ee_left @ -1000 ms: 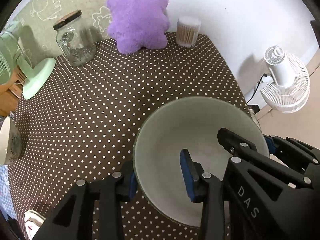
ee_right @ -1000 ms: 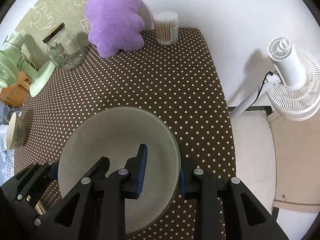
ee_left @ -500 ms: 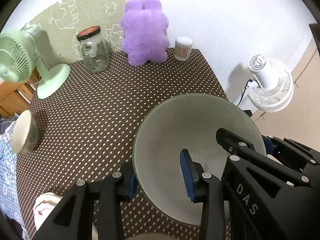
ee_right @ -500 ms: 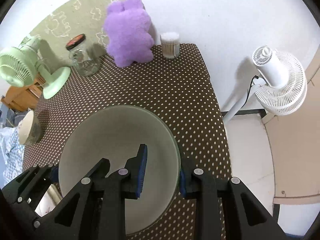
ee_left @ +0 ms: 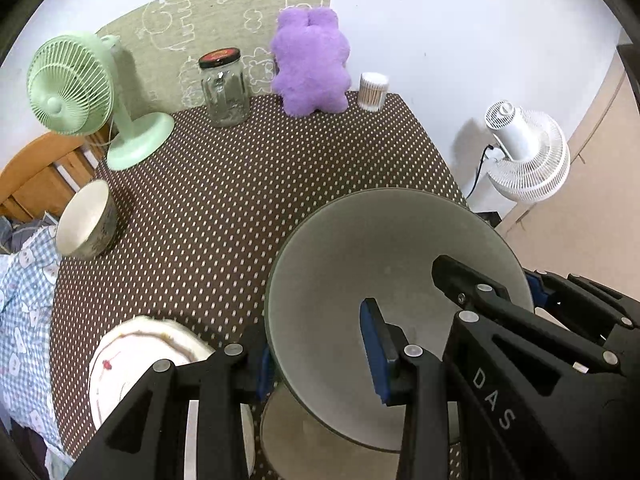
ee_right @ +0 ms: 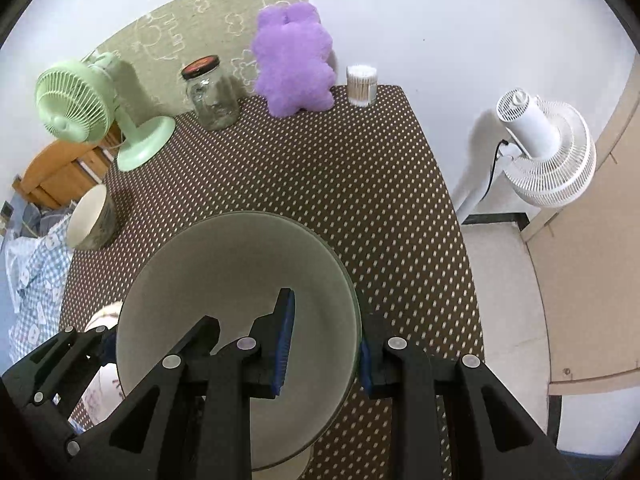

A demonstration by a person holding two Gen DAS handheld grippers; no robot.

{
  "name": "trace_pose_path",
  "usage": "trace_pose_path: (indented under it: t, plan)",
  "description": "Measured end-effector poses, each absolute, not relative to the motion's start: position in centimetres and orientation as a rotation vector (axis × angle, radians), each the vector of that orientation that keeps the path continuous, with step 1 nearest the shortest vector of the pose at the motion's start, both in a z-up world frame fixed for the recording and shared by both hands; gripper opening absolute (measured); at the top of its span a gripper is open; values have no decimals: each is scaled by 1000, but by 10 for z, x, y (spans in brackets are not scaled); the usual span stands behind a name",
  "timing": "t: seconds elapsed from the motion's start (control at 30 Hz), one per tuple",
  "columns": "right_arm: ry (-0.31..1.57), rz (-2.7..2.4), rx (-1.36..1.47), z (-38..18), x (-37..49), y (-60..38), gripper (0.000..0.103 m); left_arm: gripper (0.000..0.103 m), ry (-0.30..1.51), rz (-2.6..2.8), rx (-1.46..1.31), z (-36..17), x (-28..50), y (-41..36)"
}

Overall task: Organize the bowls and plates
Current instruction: 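Lower the held bowl down into the first bowl, then open both tools and release the bowl rim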

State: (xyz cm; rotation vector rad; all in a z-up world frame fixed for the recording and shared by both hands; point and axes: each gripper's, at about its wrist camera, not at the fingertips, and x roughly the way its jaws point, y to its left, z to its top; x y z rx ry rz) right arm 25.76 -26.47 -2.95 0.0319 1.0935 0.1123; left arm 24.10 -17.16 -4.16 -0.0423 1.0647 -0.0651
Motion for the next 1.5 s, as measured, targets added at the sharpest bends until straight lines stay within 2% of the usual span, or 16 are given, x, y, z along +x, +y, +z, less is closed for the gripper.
trace_pose_path:
  t: [0.37, 0.9, 1.5]
  plan:
    - [1139, 82, 28, -56, 215, -250, 32, 37, 1115, -80, -30, -67, 206, -163]
    - [1197, 46, 20, -86, 201, -234, 32, 36, 1161, -98, -44, -93, 192, -149]
    - [1146, 1, -20, -87, 189, -231, 27, 36, 1159, -127, -66, -104, 185, -146]
